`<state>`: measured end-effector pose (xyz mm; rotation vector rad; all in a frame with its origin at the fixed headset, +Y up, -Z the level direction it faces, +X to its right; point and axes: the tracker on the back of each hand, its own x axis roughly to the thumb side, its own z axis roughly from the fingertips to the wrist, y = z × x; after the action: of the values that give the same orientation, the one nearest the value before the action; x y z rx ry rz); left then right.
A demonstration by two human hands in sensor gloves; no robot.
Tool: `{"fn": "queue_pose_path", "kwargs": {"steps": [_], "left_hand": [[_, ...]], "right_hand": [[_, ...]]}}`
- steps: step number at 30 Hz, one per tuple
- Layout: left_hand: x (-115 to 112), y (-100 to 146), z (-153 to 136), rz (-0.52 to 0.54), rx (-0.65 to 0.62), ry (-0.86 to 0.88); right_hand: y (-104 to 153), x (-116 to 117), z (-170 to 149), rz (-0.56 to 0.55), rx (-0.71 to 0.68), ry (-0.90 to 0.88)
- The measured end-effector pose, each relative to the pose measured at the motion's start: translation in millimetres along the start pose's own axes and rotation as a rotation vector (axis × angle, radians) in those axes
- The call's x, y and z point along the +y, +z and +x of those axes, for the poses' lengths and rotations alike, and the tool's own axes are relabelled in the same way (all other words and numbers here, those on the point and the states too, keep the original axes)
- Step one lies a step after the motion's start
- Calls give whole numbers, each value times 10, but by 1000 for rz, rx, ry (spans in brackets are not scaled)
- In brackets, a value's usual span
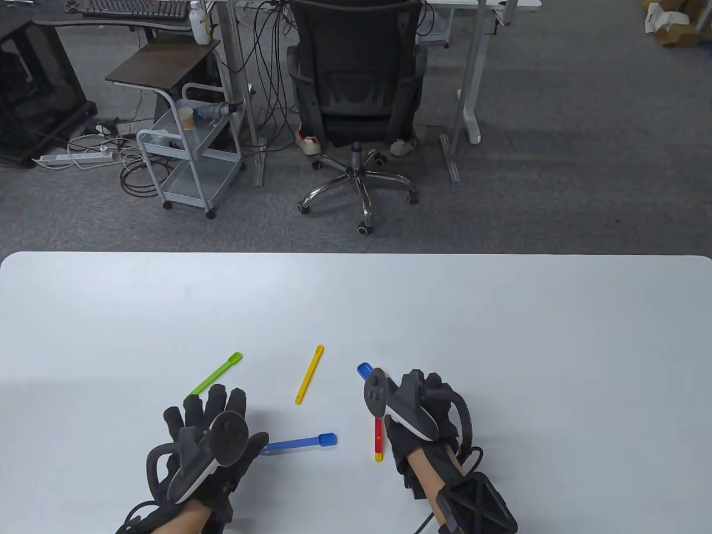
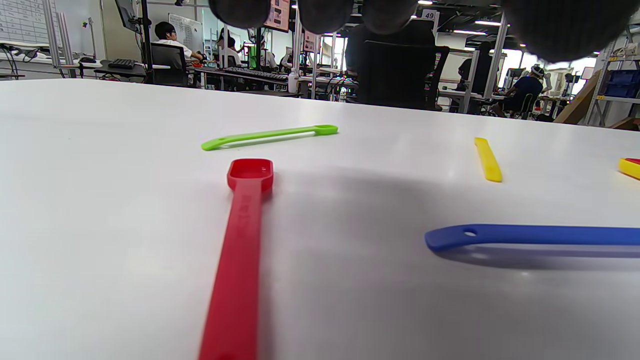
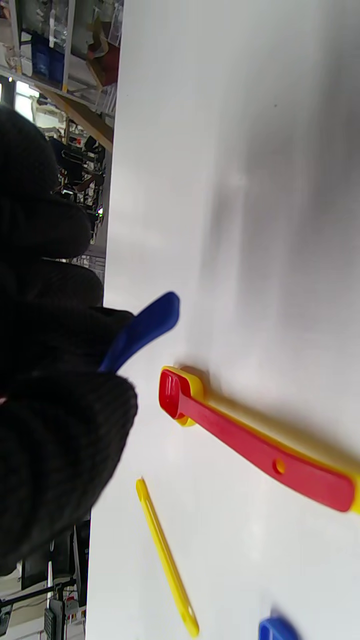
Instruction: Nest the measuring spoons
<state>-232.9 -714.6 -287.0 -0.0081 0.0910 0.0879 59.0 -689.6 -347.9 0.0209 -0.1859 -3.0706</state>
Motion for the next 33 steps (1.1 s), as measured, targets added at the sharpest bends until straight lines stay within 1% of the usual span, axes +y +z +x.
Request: {"fn": "queue_pose_path", "kwargs": {"steps": [7,15,19,28,33], "left_hand": [[5,2,-2,0,1,1],[8,7,2,-1,1,-2],[9,7,3,-3,1,-2],[12,8,6,-4,2,-2],[13,9,9,-6,2,-3]], "right_hand": [[-69,94,62,30,113,-33],[-83,224,149,51,186,-55],[-88,277,182,59,215,-67],[-103,345,219,49,234,-97],[-119,390,240,71,247,-109]]}}
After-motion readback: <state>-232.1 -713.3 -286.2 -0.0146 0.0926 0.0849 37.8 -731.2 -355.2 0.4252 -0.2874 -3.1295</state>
